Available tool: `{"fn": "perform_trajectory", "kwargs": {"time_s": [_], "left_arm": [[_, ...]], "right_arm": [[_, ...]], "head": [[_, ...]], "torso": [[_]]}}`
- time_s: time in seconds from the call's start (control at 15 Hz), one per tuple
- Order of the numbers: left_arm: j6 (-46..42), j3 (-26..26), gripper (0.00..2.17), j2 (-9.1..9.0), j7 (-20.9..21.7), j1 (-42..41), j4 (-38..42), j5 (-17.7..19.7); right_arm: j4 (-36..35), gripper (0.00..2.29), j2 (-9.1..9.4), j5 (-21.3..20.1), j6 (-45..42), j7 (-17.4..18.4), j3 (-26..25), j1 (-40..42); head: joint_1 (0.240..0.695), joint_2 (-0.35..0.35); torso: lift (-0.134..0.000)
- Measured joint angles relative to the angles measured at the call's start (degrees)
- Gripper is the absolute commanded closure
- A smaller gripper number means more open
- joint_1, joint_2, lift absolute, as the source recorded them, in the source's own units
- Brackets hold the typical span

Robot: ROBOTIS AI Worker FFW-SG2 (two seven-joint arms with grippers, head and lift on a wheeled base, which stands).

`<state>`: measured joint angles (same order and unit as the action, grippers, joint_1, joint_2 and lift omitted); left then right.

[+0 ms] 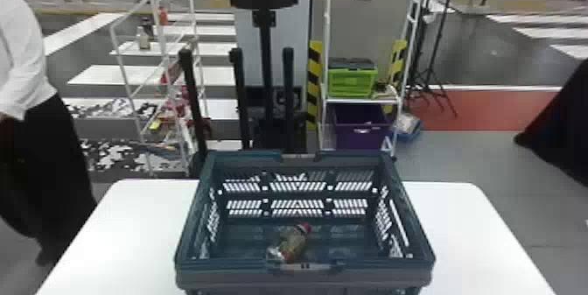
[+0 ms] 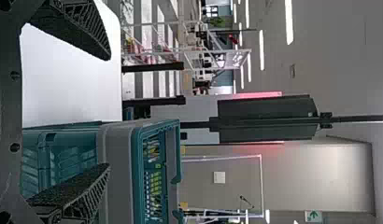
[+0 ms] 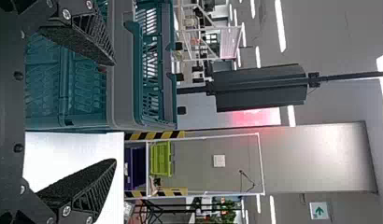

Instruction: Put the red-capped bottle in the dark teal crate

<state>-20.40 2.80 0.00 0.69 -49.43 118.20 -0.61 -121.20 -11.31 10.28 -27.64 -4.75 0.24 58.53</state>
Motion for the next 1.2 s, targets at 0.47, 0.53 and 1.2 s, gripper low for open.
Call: {"fn": "perform_trajectory", "kwargs": {"time_s": [0.47, 0.53, 1.2], "left_arm": [[-2.76, -0.92, 0.07, 0.00, -0.74, -0.30, -1.53, -0.01], [-2.90, -1.01, 0.07, 0.00, -0.82, -0.31, -1.61, -0.02], [-3.75, -2.13, 0.07, 0.00, -1.48, -0.60, -2.25, -0.35]], "right_arm": [[-0.17, 0.15, -0.44, 0.00, 0.65, 0.00, 0.06, -0.03], [-0.18, 0.15, -0.55, 0.04, 0.74, 0.00, 0.05, -0.02], [0.08, 0.15, -1.37, 0.44, 1.22, 0.00, 0.02, -0.12]], "head": [[0.499, 0.000], [0.499, 0.000], [0.499, 0.000]], "torso": [[0.000], [0.000], [0.000]]}}
